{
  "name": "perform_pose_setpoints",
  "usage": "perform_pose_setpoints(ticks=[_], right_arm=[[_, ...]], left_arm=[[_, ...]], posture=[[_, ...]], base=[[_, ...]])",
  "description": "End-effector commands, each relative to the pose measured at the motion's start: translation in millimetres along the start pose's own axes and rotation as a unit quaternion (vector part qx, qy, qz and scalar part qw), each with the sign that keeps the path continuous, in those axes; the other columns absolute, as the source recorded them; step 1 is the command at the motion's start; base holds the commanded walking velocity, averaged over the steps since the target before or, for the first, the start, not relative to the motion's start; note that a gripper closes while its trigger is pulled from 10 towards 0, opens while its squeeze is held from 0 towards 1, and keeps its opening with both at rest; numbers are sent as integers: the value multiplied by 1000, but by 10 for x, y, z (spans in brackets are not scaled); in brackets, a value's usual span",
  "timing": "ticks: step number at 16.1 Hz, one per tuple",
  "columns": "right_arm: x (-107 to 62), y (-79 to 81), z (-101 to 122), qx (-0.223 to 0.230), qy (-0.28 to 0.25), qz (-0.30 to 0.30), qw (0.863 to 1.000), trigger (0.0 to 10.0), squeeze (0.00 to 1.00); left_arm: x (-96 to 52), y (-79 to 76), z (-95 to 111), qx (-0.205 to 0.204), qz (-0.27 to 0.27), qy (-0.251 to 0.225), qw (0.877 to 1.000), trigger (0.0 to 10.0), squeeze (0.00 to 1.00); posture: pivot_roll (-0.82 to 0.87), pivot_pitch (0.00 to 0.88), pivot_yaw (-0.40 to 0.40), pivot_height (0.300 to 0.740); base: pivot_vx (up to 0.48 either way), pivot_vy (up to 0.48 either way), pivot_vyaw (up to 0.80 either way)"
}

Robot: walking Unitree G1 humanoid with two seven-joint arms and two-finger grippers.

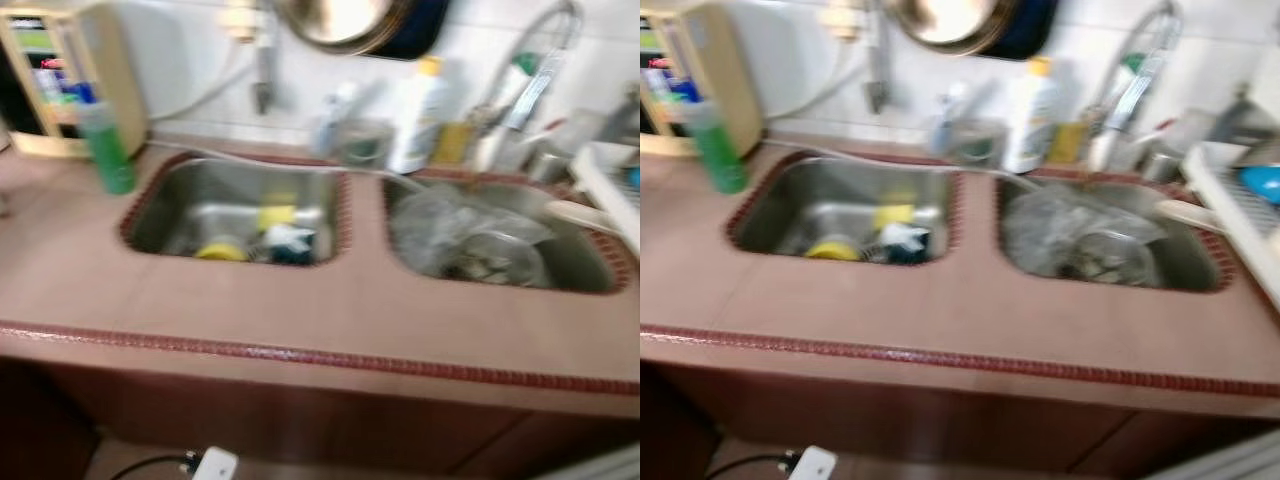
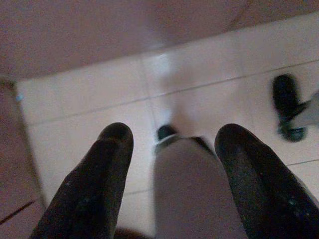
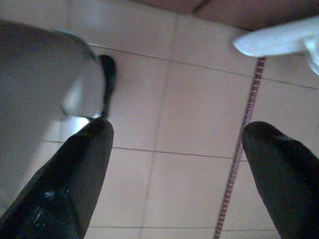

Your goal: Kitchen organization

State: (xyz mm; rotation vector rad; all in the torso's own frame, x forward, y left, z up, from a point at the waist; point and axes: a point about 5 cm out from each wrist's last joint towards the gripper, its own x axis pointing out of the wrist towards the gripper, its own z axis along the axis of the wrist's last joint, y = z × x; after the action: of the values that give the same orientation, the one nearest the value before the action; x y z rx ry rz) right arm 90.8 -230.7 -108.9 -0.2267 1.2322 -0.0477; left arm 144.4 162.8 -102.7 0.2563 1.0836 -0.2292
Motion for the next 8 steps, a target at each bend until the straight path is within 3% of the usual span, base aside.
perform_pose_setpoints(ticks=[1, 2, 7, 8], right_arm=[[-5, -54, -12, 1, -2, -4, 1000, 10000, 0], [-8, -8, -32, -38, -2, 4, 999, 10000, 0], [19, 238, 126, -28, -11, 16, 999, 10000, 0], [21, 306, 150, -26, -12, 19, 999, 10000, 0]], left_arm=[[3, -23, 11, 4, -6, 0, 1000, 10000, 0], [4, -22, 13, 7, -9, 0, 1000, 10000, 0], [4, -13, 25, 15, -8, -4, 1000, 10000, 0], [3, -12, 43, 8, -10, -13, 1000, 10000, 0]], posture=[[-65, 0, -37, 740], [-67, 0, -36, 740], [-66, 0, -38, 740], [-66, 0, -38, 740]], base=[[0, -480, 0], [0, -480, 0], [0, -475, 0], [0, 0, 0]])
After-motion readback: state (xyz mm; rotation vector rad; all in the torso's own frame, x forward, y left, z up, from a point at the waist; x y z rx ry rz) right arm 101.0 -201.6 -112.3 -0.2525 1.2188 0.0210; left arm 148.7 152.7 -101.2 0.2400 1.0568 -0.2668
